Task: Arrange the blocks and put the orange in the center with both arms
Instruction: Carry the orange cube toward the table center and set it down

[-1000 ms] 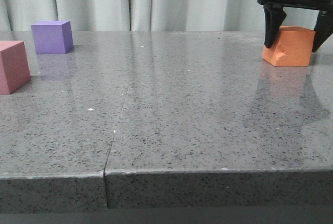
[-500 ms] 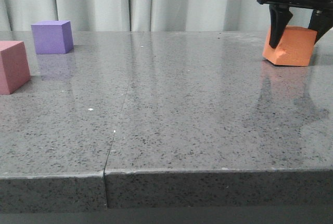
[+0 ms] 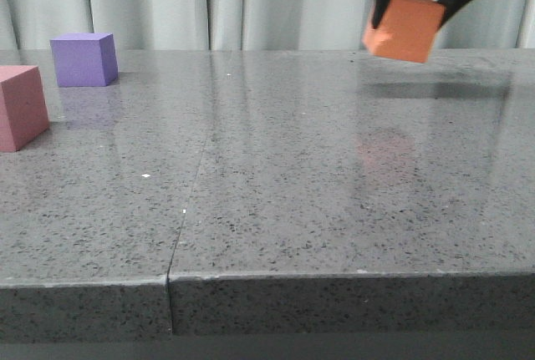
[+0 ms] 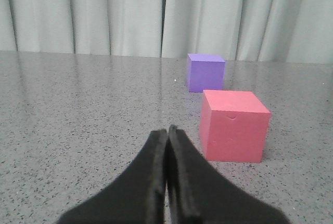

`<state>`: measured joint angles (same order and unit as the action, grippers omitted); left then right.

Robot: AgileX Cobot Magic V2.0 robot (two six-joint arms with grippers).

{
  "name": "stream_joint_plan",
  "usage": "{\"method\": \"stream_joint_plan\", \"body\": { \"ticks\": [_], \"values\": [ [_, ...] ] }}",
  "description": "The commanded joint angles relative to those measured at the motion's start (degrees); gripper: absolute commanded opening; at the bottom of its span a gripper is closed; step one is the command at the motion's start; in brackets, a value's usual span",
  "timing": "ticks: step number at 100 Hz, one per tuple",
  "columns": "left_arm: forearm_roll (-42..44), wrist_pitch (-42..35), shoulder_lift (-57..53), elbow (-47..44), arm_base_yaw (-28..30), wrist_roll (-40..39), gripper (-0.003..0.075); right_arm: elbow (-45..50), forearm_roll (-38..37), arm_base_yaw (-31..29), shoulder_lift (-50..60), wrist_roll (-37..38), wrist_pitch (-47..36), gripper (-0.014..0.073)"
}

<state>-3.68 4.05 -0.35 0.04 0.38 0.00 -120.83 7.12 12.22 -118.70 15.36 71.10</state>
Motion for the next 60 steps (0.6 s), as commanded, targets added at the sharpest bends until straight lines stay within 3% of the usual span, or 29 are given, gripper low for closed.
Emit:
{"method": "stream_joint_plan", "body": {
  "ticks": [1, 30, 60],
  "values": [
    [-0.3, -4.7, -1.6, -2.4, 0.0, 0.0, -0.002, -1.9, -0.2, 2.4, 3.6, 2.4, 5.1, 0.0298],
    [-0.3, -4.7, -1.6, -2.4, 0.0, 0.0, -0.002, -2.1, -0.1, 10.0, 1.5, 8.2, 3.1, 0.0298],
    [-0.3, -4.7, -1.6, -2.4, 0.0, 0.0, -0.002, -2.2, 0.7, 12.5, -0.6, 10.0, 1.3, 0.0298]
  ]
}}
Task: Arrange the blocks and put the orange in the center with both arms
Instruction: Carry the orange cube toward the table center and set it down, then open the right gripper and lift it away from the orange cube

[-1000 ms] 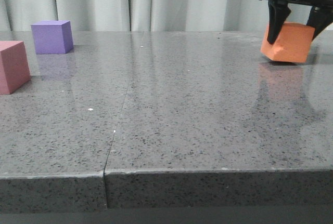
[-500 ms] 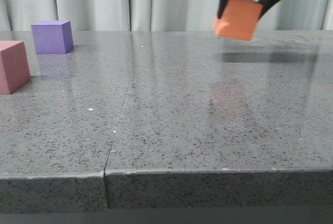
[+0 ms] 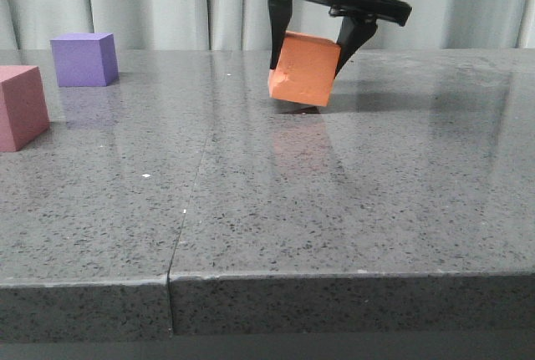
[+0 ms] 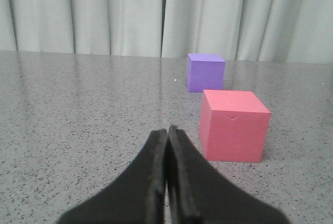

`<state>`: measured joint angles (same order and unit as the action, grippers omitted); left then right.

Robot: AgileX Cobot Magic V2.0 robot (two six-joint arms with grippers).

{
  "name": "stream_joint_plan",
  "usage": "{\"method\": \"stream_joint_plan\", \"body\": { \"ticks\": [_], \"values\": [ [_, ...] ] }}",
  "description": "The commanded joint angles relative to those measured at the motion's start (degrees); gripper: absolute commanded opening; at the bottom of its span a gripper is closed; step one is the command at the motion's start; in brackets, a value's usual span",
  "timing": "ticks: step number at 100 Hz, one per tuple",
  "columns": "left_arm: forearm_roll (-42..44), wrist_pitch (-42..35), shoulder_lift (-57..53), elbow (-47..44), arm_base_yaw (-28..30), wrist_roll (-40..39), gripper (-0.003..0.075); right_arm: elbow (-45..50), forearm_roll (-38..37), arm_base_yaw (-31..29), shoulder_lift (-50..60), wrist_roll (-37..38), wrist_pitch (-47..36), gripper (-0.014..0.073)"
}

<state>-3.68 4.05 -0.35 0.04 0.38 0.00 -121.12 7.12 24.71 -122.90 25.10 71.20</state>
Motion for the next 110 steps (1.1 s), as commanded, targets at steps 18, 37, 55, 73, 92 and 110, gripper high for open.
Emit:
{"method": "stream_joint_plan", "body": {
  "ticks": [18, 37, 55, 73, 92, 110],
  "values": [
    [-0.3, -4.7, -1.6, -2.4, 0.0, 0.0, -0.002, -1.9, 0.8, 0.0, 3.5, 0.2, 1.1, 0.0298],
    [-0.3, -4.7, -1.6, -2.4, 0.0, 0.0, -0.002, -1.9, 0.8, 0.0, 3.5, 0.2, 1.6, 0.0313],
    [-0.3, -4.7, -1.6, -2.4, 0.0, 0.0, -0.002, -1.9, 2.2, 0.0, 3.5, 0.2, 1.6, 0.0513],
    [-0.3, -4.7, -1.6, -2.4, 0.0, 0.0, -0.002, -1.9, 2.7, 0.0, 3.5, 0.2, 2.3, 0.0632],
    [-0.3, -4.7, -1.6, -2.4, 0.0, 0.0, -0.002, -1.9, 2.9, 0.0, 3.6, 0.2, 3.8, 0.0632],
    [-0.3, -4.7, -1.6, -2.4, 0.0, 0.0, -0.002, -1.9, 2.8, 0.0, 4.6, -1.1, 5.1, 0.0632]
  ]
}}
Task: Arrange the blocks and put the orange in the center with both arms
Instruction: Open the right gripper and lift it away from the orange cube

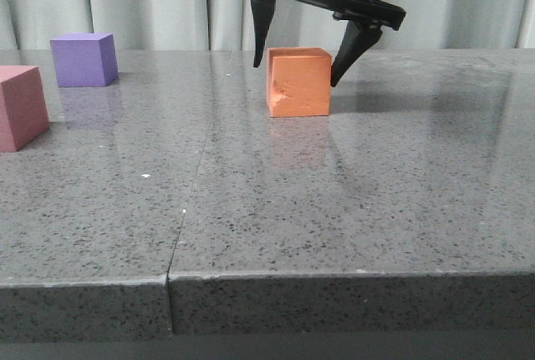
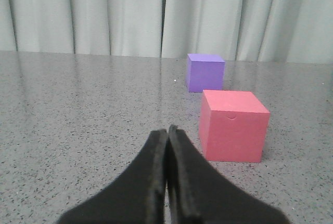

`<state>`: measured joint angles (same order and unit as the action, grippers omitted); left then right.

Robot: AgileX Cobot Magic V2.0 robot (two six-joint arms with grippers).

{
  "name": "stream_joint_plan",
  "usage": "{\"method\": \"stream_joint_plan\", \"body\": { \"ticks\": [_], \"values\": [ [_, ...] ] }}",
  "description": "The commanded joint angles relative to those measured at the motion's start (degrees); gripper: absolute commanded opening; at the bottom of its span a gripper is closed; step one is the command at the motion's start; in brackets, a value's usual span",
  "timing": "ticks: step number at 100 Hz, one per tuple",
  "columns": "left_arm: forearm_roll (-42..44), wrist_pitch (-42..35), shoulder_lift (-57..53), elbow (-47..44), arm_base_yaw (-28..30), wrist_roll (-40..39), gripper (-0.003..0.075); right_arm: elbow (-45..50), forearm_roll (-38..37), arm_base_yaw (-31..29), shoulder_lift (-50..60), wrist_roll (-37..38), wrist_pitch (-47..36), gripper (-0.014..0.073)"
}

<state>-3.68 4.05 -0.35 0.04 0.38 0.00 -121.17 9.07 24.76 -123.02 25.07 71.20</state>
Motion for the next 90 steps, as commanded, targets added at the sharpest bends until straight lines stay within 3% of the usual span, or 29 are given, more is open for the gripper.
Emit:
{"method": "stream_joint_plan", "body": {
  "ticks": [1, 36, 45, 52, 77, 84, 90],
  "values": [
    [-0.3, -4.7, -1.6, -2.4, 0.0, 0.0, -0.002, -1.8, 0.9, -0.1, 4.9, -1.1, 5.1, 0.0632],
    [-0.3, -4.7, -1.6, -2.4, 0.0, 0.0, -0.002, -1.7, -1.3, -0.1, 10.9, -3.3, 5.2, 0.0632],
    [-0.3, -4.7, -1.6, -2.4, 0.0, 0.0, -0.002, -1.4, -1.3, -0.1, 12.4, -3.9, 5.2, 0.0597],
    [-0.3, -4.7, -1.6, -2.4, 0.0, 0.0, -0.002, -0.6, -2.0, -0.1, 13.8, -3.9, 5.2, 0.0511],
    [-0.3, -4.7, -1.6, -2.4, 0.0, 0.0, -0.002, 5.1, -4.9, -0.1, 19.3, -4.7, 5.2, 0.0016],
    [-0.3, -4.7, -1.6, -2.4, 0.0, 0.0, -0.002, 7.6, -6.5, -0.1, 21.1, -4.7, 5.2, -0.0068],
    [-0.3, -4.7, -1.6, -2.4, 0.0, 0.0, -0.002, 10.2, -7.6, -0.1, 22.6, -4.7, 5.1, -0.0064]
  ]
}}
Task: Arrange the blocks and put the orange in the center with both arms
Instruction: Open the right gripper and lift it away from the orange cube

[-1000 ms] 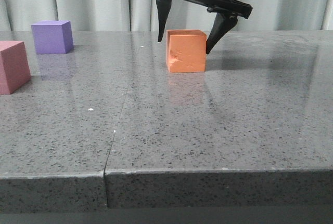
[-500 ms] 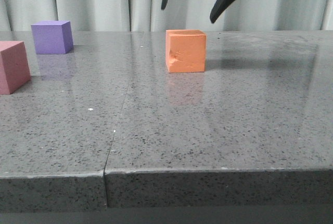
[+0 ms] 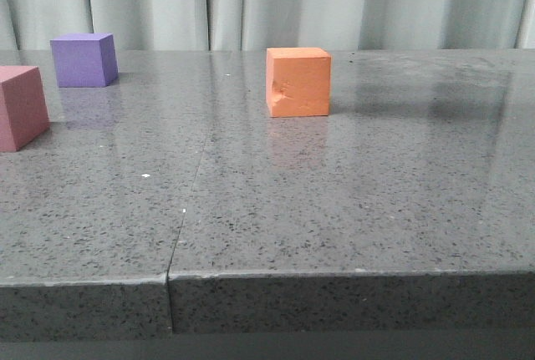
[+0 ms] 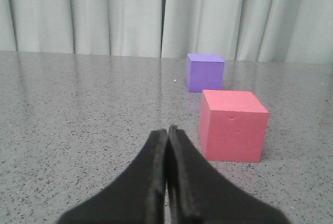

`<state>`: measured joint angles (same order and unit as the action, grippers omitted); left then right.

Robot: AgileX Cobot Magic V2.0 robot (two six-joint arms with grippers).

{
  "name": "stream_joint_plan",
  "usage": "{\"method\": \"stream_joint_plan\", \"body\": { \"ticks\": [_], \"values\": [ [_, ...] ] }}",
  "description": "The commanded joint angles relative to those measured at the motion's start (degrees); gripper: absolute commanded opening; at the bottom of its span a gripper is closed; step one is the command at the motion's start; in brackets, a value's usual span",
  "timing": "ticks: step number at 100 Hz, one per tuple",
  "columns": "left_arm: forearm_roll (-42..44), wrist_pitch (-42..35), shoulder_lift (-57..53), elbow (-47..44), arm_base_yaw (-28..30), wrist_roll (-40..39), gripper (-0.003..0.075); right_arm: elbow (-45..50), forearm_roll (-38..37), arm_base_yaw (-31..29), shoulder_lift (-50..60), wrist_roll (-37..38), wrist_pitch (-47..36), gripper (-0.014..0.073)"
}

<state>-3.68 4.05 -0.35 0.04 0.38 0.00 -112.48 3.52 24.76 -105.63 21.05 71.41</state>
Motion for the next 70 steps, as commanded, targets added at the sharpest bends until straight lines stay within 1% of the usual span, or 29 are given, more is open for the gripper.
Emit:
{"method": "stream_joint_plan", "body": {
  "ticks": [1, 9, 20, 36, 50, 70],
  "values": [
    [-0.3, -4.7, -1.6, -2.4, 0.0, 0.0, -0.002, 1.8, -2.2, -0.1, 5.7, -0.7, 4.8, -0.0065],
    [-0.3, -4.7, -1.6, -2.4, 0.0, 0.0, -0.002, 5.7, -3.5, -0.1, 8.1, -0.7, 4.0, -0.0068],
    [-0.3, -4.7, -1.6, -2.4, 0.0, 0.0, -0.002, 10.9, -3.5, -0.1, 11.7, -0.8, 2.1, -0.0068],
    [0.1, -4.7, -1.6, -2.4, 0.0, 0.0, -0.002, 19.6, -3.5, -0.1, 18.0, -2.6, -2.8, -0.0068],
    [0.2, -4.7, -1.6, -2.4, 0.0, 0.0, -0.002, 27.2, -3.8, -0.1, 24.3, -3.6, -8.9, -0.0068],
    [0.2, -4.7, -1.6, -2.4, 0.0, 0.0, -0.002, 39.3, -5.0, -0.1, 34.1, -5.9, -21.2, -0.0068]
  ]
}}
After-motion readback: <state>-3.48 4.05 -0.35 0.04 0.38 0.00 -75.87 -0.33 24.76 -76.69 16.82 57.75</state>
